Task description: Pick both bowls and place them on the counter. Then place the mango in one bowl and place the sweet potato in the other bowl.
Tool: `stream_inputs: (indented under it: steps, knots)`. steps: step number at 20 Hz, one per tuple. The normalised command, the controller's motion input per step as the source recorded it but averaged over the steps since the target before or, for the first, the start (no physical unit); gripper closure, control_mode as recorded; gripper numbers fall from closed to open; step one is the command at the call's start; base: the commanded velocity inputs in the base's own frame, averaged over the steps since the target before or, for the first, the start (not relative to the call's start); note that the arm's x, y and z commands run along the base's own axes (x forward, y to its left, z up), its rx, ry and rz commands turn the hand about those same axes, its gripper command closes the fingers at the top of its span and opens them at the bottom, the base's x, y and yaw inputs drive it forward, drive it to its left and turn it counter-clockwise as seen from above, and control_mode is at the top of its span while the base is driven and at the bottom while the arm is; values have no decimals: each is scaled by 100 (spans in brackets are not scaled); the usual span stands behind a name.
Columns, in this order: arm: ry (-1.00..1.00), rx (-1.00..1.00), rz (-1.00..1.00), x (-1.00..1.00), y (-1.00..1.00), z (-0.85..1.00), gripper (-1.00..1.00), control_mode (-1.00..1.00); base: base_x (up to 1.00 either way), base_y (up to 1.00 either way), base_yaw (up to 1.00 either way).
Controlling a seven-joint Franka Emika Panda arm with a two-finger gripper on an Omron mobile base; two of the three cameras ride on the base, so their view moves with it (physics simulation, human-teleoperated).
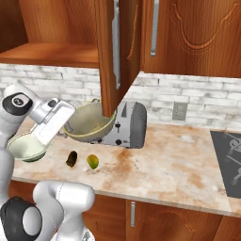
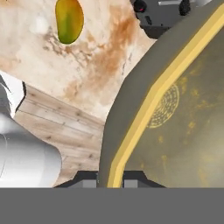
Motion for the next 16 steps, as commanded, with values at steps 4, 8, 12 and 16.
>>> stream_inputs:
  steps: [4, 8, 12, 16]
  knots:
    - [4, 4, -17, -13, -66, -50, 100, -100, 0, 0, 0]
    - [6, 0, -11, -1, -51, -43, 100, -100, 0, 0, 0]
    - [4, -1, -3, 4, -7, -7, 100, -100, 0, 0, 0]
    - [0, 1, 5, 19, -51, -41, 100, -100, 0, 0, 0]
